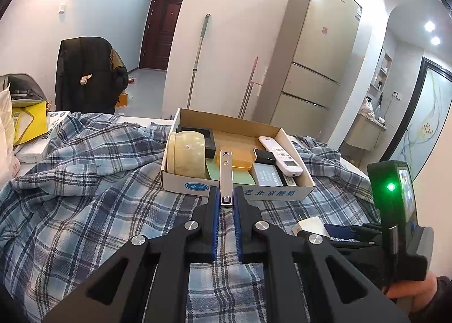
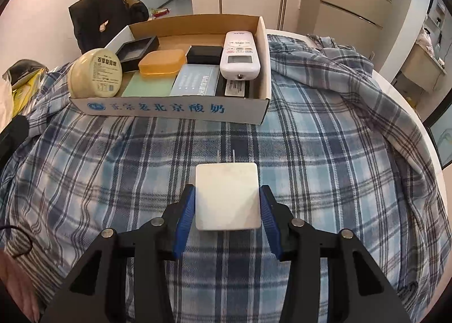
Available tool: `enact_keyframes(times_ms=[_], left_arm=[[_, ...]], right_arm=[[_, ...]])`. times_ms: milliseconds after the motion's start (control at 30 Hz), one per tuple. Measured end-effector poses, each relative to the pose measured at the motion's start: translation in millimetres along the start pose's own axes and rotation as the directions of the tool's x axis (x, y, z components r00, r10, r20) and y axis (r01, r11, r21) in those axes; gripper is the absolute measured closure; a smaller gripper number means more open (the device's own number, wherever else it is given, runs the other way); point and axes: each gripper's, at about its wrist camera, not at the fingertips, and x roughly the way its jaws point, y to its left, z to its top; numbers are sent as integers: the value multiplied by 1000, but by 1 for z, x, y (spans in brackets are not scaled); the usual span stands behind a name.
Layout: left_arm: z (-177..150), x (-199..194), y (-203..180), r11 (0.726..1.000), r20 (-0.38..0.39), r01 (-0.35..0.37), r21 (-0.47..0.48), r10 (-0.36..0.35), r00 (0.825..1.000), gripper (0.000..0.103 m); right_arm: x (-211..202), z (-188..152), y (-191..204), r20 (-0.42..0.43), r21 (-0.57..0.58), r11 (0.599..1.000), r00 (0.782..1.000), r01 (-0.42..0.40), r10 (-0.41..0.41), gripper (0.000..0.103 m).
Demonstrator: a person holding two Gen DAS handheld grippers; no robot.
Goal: Organize rigid objects
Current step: 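Lift the nail clipper with the left gripper while the right gripper grasps the white small box, then carry the clipper with the left gripper while the right gripper carries the white box over the box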
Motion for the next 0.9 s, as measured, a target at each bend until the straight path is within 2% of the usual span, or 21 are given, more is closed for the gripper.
enact_keyframes(times_ms=[200,367,433,500,567,733,900], left_arm=[[0,1,-1,1000,-1,4,18,-4,1000,93],[-2,1,-7,998,2,-2,55,2,1000,93],[-2,1,-7,999,2,-6,51,6,1000,93],[-2,1,-6,999,5,-11,50,10,1000,93],[-2,0,-8,998,10,-16,58,16,1000,93],[-4,-4,-15,995,31,-29,93,27,999,93],[-3,-7,-20,991,33,-44,129,40,999,93]], right_arm=[[-6,-11,1,54,-24,1000,998,17,-16,59],[-24,-12,-9,197,-2,1000,980,-21,21,59],[-30,-13,-13,258,4,999,965,-54,51,59],[-31,-14,-19,290,1,991,948,-137,130,59],[-34,-14,-23,312,11,985,936,-175,163,59],[-56,-20,-28,432,26,986,891,-165,138,59],[-77,-26,-26,536,11,995,841,-97,76,59]])
